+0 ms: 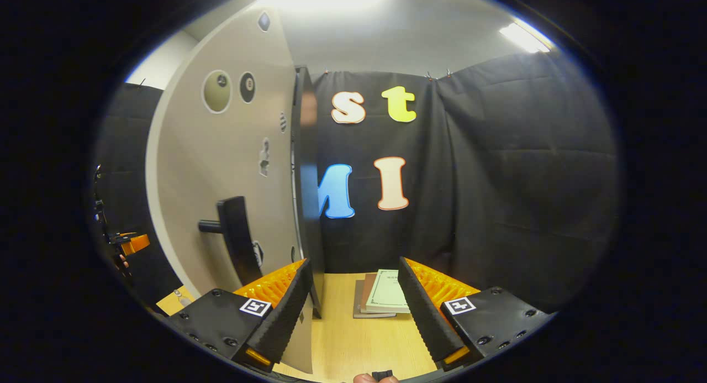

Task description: Open the cabinet door with the right hand, grasp the bottle in the cabinet with the left hand and place it on the coaster, then close the cabinet door with the right hand.

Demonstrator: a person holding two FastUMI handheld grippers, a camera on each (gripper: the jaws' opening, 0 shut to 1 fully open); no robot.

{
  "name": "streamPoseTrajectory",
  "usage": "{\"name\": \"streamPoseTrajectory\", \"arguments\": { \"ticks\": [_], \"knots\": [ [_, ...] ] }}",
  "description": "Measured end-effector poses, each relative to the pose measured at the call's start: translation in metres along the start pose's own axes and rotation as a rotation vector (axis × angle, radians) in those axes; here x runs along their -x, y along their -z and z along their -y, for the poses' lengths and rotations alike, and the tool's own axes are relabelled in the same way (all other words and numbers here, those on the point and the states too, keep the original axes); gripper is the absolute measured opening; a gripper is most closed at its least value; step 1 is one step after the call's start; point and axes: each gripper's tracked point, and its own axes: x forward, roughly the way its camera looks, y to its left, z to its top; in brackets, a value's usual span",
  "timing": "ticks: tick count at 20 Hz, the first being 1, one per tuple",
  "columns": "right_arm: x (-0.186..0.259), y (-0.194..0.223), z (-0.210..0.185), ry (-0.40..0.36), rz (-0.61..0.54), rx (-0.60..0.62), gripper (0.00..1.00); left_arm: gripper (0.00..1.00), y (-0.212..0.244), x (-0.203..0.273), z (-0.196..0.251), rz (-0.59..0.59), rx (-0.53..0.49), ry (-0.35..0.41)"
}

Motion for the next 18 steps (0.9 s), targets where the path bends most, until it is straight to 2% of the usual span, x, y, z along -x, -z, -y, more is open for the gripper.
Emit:
{"name": "streamPoseTrajectory", "arguments": {
  "ticks": [1, 2, 3, 5, 8, 9, 10, 18],
  "knots": [
    [0.005, -0.003, 0.002, 0.009, 0.013, 0.026, 0.91, 0.89, 0.001, 0.004, -0.007, 0.003, -0.010, -0.009],
    [0.005, -0.002, 0.000, 0.013, 0.015, 0.033, 0.90, 0.88, 0.001, 0.008, -0.013, 0.004, -0.012, -0.013],
    [0.006, -0.003, -0.005, -0.002, 0.018, 0.002, 0.94, 0.88, 0.003, 0.011, -0.018, 0.002, -0.008, -0.018],
    [0.007, -0.009, -0.015, -0.010, 0.028, -0.062, 0.89, 0.89, 0.009, 0.019, -0.030, -0.007, 0.003, -0.032],
    [0.008, -0.013, -0.030, -0.022, 0.042, -0.037, 0.89, 0.88, 0.016, 0.034, -0.053, -0.013, 0.003, -0.071],
    [0.010, -0.013, -0.039, -0.029, 0.043, -0.026, 0.92, 0.88, 0.020, 0.038, -0.059, -0.020, 0.003, -0.083],
    [0.010, -0.013, -0.048, -0.042, 0.042, -0.018, 0.88, 0.88, 0.023, 0.041, -0.066, -0.028, 0.003, -0.094],
    [-0.001, -0.014, -0.156, -0.239, 0.054, -0.020, 0.88, 0.88, 0.021, 0.078, -0.118, -0.006, 0.018, -0.203]
  ]
}}
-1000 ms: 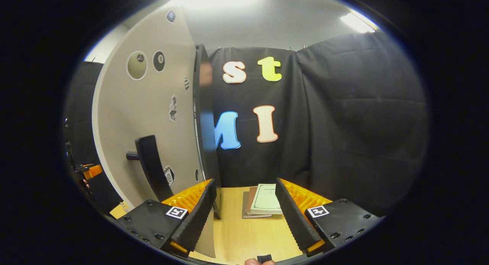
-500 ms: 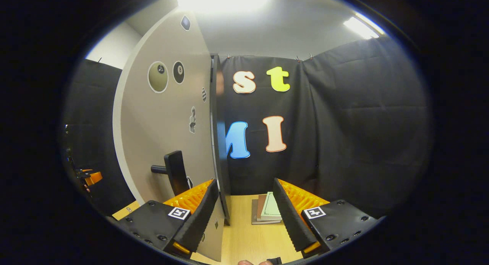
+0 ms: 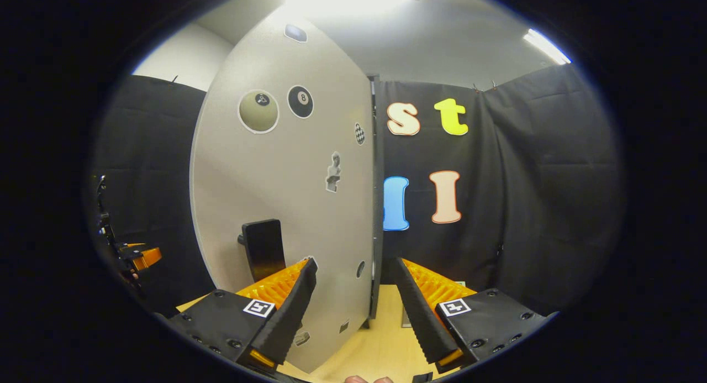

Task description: Open the cabinet door with the right hand, grasp the bottle in the cabinet with the left hand and place it on the coaster, then close the cabinet door with the right hand.

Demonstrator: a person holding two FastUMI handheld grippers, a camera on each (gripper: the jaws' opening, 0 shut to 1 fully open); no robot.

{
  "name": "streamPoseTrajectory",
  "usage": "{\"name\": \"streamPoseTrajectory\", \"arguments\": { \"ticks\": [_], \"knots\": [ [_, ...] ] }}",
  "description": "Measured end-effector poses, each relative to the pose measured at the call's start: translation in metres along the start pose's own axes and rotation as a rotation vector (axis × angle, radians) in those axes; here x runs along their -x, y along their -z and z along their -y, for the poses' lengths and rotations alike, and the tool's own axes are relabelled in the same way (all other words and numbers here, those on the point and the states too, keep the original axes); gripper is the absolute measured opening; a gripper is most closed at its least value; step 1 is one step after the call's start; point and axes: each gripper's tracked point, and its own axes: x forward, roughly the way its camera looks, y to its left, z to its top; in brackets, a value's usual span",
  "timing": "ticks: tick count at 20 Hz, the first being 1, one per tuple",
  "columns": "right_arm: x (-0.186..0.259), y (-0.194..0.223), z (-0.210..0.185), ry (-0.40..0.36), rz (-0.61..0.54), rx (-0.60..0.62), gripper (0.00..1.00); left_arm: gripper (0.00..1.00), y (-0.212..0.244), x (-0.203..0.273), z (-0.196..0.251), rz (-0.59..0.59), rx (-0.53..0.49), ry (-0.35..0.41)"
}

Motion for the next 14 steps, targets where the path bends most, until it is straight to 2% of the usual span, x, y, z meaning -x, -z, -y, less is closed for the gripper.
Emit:
{"name": "streamPoseTrajectory", "arguments": {
  "ticks": [1, 2, 5, 6, 7, 8, 9, 10, 14],
  "knots": [
    [-0.007, 0.002, -0.013, -0.027, 0.002, -0.022, 0.88, 0.88, 0.000, 0.001, -0.006, -0.003, -0.001, -0.015],
    [-0.014, 0.006, -0.025, -0.052, -0.004, -0.055, 0.93, 0.88, 0.001, 0.002, -0.011, -0.009, -0.002, -0.029],
    [-0.040, 0.008, -0.063, -0.125, -0.027, -0.142, 0.88, 0.88, 0.008, 0.005, -0.019, -0.026, 0.006, -0.076],
    [-0.050, 0.007, -0.076, -0.148, -0.034, -0.154, 0.94, 0.88, 0.009, 0.004, -0.019, -0.029, 0.009, -0.085],
    [-0.061, 0.006, -0.088, -0.174, -0.044, -0.160, 0.95, 0.89, 0.010, 0.004, -0.019, -0.032, 0.012, -0.088],
    [-0.072, 0.004, -0.101, -0.202, -0.053, -0.170, 0.88, 0.89, 0.008, 0.004, -0.017, -0.034, 0.014, -0.080],
    [-0.082, 0.000, -0.111, -0.220, -0.050, -0.178, 0.89, 0.89, 0.006, 0.008, -0.017, -0.029, 0.015, -0.074],
    [-0.089, -0.005, -0.115, -0.221, -0.046, -0.178, 0.96, 0.89, 0.002, 0.010, -0.016, -0.026, 0.013, -0.070],
    [-0.102, -0.005, -0.118, -0.211, -0.052, -0.147, 0.97, 0.89, -0.002, 0.029, 0.000, -0.017, -0.021, -0.061]
  ]
}}
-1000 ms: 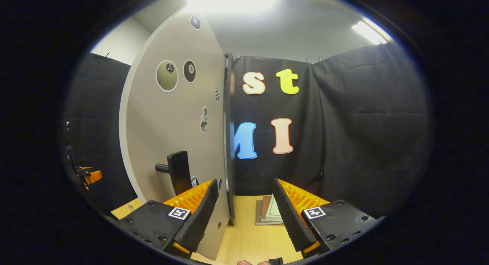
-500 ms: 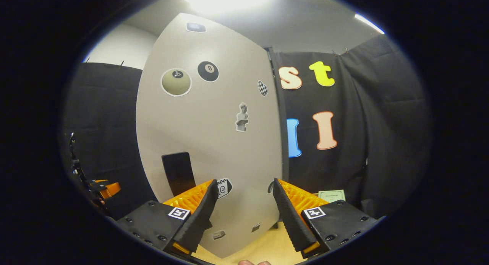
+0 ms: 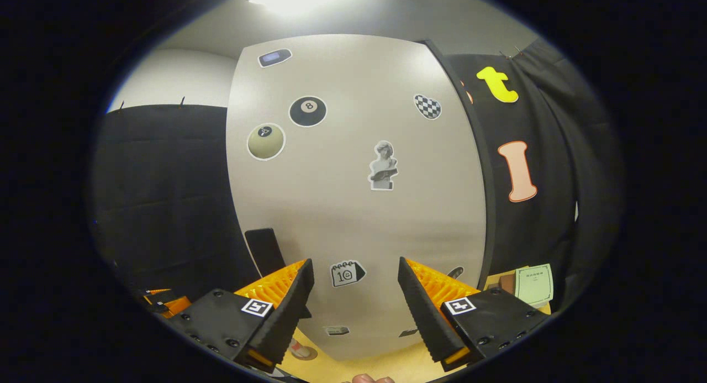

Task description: Open the cabinet door with the right hand, grasp the bottle in the cabinet with the left hand and place it on the coaster, then close the cabinet door with the right hand.

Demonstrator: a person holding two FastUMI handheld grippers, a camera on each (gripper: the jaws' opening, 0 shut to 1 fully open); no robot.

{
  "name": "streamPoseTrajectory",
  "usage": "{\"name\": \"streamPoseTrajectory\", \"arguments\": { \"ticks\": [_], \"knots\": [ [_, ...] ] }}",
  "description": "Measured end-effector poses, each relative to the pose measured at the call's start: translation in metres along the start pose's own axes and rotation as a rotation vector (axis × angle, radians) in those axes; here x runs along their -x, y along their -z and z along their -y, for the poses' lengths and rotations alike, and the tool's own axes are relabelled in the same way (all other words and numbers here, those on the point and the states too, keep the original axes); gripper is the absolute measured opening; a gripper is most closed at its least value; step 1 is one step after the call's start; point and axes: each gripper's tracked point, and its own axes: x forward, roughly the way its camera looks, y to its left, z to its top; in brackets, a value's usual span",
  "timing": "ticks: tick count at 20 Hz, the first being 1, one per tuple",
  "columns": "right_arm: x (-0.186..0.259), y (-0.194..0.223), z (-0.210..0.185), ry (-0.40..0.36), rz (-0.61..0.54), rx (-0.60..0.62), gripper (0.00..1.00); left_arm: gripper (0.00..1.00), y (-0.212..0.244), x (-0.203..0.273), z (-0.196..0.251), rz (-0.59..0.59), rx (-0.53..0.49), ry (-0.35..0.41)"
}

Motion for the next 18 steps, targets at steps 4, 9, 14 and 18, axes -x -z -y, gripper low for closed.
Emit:
{"name": "streamPoseTrajectory", "arguments": {
  "ticks": [4, 9, 14, 18],
  "knots": [
    [0.015, 0.016, 0.039, 0.107, -0.025, 0.041, 0.97, 0.89, -0.005, -0.009, 0.019, 0.007, 0.001, 0.037],
    [0.035, 0.013, 0.097, 0.262, -0.002, 0.012, 0.98, 0.89, -0.013, -0.009, 0.056, 0.001, -0.052, 0.173],
    [0.059, 0.004, 0.145, 0.409, 0.017, 0.067, 0.98, 0.89, -0.021, -0.030, 0.093, -0.013, -0.081, 0.265],
    [0.074, 0.024, 0.165, 0.477, -0.027, 0.127, 0.98, 0.89, -0.032, -0.042, 0.108, -0.016, -0.020, 0.308]
  ]
}}
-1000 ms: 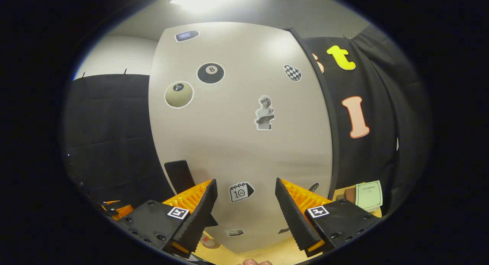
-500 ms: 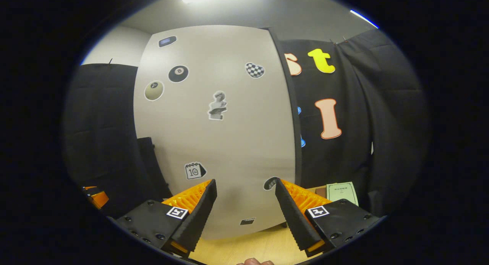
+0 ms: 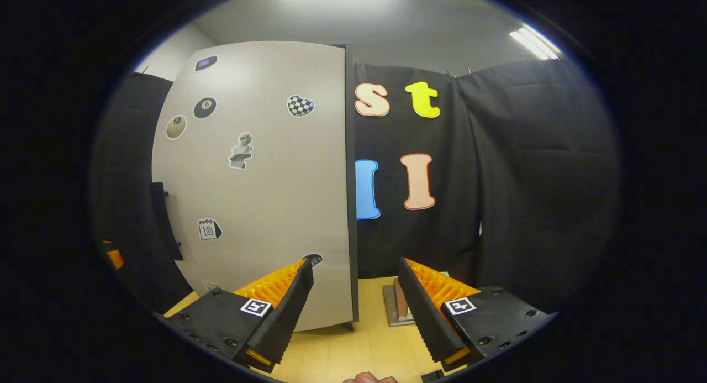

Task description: Open the cabinet door with the right hand, grasp the bottle in the cabinet with the left hand and place it on the coaster, then close the cabinet door with the right hand.

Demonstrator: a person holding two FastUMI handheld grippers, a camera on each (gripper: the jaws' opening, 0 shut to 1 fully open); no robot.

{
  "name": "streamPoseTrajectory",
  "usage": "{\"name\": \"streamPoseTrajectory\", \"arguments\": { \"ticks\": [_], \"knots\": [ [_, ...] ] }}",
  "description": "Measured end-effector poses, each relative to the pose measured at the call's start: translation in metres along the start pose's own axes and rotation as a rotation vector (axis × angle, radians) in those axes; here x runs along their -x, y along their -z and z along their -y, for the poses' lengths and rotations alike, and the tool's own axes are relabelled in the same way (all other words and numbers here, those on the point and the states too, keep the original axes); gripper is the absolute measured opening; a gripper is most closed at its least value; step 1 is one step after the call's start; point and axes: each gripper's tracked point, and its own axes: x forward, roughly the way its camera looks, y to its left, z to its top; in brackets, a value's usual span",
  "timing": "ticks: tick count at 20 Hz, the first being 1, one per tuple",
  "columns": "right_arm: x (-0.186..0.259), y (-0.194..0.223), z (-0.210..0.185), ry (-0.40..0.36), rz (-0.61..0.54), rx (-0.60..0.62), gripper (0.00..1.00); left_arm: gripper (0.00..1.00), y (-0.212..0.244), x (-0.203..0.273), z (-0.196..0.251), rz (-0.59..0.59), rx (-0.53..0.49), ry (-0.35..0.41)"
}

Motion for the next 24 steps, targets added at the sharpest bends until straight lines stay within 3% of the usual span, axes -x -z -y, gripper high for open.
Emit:
{"name": "streamPoseTrajectory", "arguments": {
  "ticks": [6, 15, 19, 24],
  "knots": [
    [0.001, 0.007, 0.011, 0.017, -0.013, -0.051, 0.98, 0.89, -0.018, -0.009, -0.008, 0.044, 0.010, 0.027],
    [0.013, 0.025, 0.017, 0.043, -0.017, -0.055, 0.98, 0.89, -0.012, -0.010, -0.013, 0.049, 0.001, 0.045],
    [0.016, 0.022, 0.017, 0.037, -0.003, -0.071, 0.98, 0.89, -0.015, -0.010, -0.003, 0.061, 0.060, 0.093],
    [0.020, 0.017, 0.021, 0.056, 0.017, -0.083, 0.98, 0.90, -0.007, -0.012, -0.012, 0.054, 0.051, 0.085]
  ]
}}
